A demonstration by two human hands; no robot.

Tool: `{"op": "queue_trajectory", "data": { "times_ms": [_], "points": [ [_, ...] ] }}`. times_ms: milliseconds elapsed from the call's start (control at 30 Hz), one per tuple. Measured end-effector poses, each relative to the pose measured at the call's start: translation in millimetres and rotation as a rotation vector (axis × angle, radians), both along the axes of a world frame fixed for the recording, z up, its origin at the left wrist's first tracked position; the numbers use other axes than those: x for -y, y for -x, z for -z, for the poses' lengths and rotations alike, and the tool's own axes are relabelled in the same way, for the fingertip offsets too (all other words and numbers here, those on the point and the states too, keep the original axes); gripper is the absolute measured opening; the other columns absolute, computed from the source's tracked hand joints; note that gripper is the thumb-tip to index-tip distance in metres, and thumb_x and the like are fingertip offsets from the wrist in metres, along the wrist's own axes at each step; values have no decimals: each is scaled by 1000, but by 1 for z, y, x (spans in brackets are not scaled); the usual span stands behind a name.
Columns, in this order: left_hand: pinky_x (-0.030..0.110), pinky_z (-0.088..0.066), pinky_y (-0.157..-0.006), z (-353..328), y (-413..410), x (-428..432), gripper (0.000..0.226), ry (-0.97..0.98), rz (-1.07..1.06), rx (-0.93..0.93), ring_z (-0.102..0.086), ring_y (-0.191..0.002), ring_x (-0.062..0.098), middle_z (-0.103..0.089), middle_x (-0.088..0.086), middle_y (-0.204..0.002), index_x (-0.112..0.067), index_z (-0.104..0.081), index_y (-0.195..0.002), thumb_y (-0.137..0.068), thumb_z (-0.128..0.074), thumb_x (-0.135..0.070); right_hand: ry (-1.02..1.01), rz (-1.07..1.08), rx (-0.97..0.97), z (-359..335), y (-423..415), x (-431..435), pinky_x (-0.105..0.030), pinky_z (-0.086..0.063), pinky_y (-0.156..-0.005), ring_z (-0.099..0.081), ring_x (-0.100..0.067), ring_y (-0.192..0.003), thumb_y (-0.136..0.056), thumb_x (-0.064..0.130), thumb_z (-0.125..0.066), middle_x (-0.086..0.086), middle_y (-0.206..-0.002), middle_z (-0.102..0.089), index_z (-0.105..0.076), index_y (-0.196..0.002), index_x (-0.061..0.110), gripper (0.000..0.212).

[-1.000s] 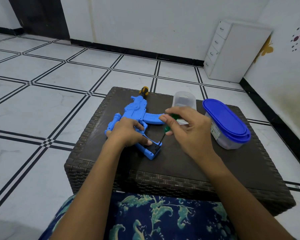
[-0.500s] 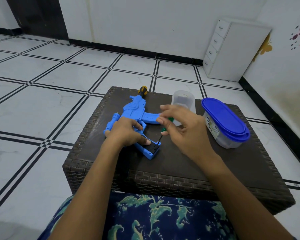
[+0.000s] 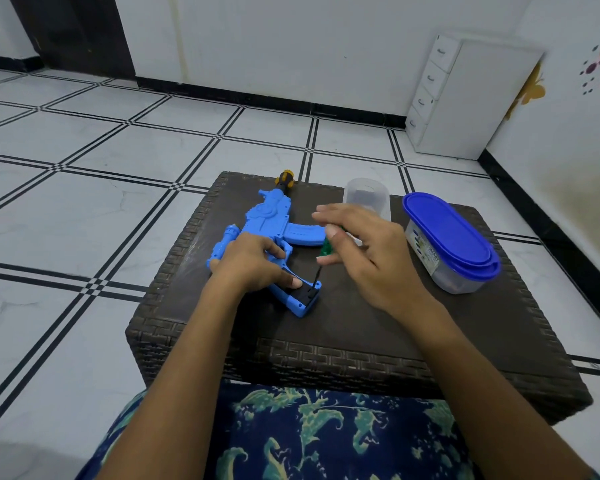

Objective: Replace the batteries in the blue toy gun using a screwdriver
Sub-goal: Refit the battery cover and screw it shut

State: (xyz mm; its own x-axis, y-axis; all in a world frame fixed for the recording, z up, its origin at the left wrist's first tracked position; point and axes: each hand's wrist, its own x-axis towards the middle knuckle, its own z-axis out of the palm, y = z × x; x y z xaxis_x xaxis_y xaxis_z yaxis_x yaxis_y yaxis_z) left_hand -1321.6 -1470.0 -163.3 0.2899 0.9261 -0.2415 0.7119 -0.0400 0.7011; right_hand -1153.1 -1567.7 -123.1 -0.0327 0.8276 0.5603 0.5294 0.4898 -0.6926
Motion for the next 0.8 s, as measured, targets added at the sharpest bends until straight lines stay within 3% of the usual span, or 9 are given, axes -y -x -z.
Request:
{"op": "queue_trajectory", "data": {
  "times_ms": [67,233,367,467,567,733,800],
  "points": [
    [51,-41,-101,0,0,0,53,-3,1,-5,-56,-106,23,-50,-12,-93,-40,-62,-84,-42,-93,-48,13,-44,-12,-2,1,1,-26,-62,-68,-66,-16,-106,-98,-2,-49,-12,-122,-62,-65,-121,0,28],
    [50,-41,-101,1,0,-1,54,-8,4,-9,-56,-106,22,-49,-13,-93,-39,-63,-90,-45,-93,-46,-56,79,-56,-5,2,0,-21,-59,-57,-70,-18,-74,-88,4,-71,-12,-93,-68,-70,-106,0,19],
    [50,-42,-100,1,0,-1,55,-7,4,-6,-56,-106,22,-51,-8,-98,-39,-63,-90,-45,-93,-46,7,53,-125,-3,3,2,-23,-60,-60,-72,-16,-82,-88,3,-70,-8,-95,-65,-67,-103,1,15],
    [49,-43,-99,0,-1,0,54,-2,1,0,-55,-106,22,-51,-8,-100,-39,-63,-90,-45,-94,-45,110,-3,-149,-2,5,2,-30,-62,-68,-74,-16,-75,-91,-6,-60,-3,-103,-66,-65,-114,7,27],
    [50,-42,-100,0,0,1,54,-2,4,-4,-56,-106,22,-50,-10,-96,-39,-62,-88,-45,-94,-45,152,-13,-167,-3,4,2,-32,-62,-72,-72,-17,-68,-92,-10,-52,-10,-107,-68,-65,-117,11,35],
    [52,-43,-99,-3,-1,3,55,23,-7,-4,-58,-103,23,-49,-13,-89,-40,-60,-75,-29,-86,-53,171,-39,-233,-4,5,1,-32,-62,-70,-72,-19,-85,-94,-9,-53,-16,-107,-66,-64,-114,13,31],
    [53,-43,-99,-3,-1,2,56,23,-6,2,-58,-102,24,-49,-13,-87,-40,-60,-75,-27,-85,-54,177,-33,-262,-6,6,1,-31,-62,-67,-72,-18,-82,-91,-8,-60,-12,-101,-67,-66,-110,13,29]
  ]
}}
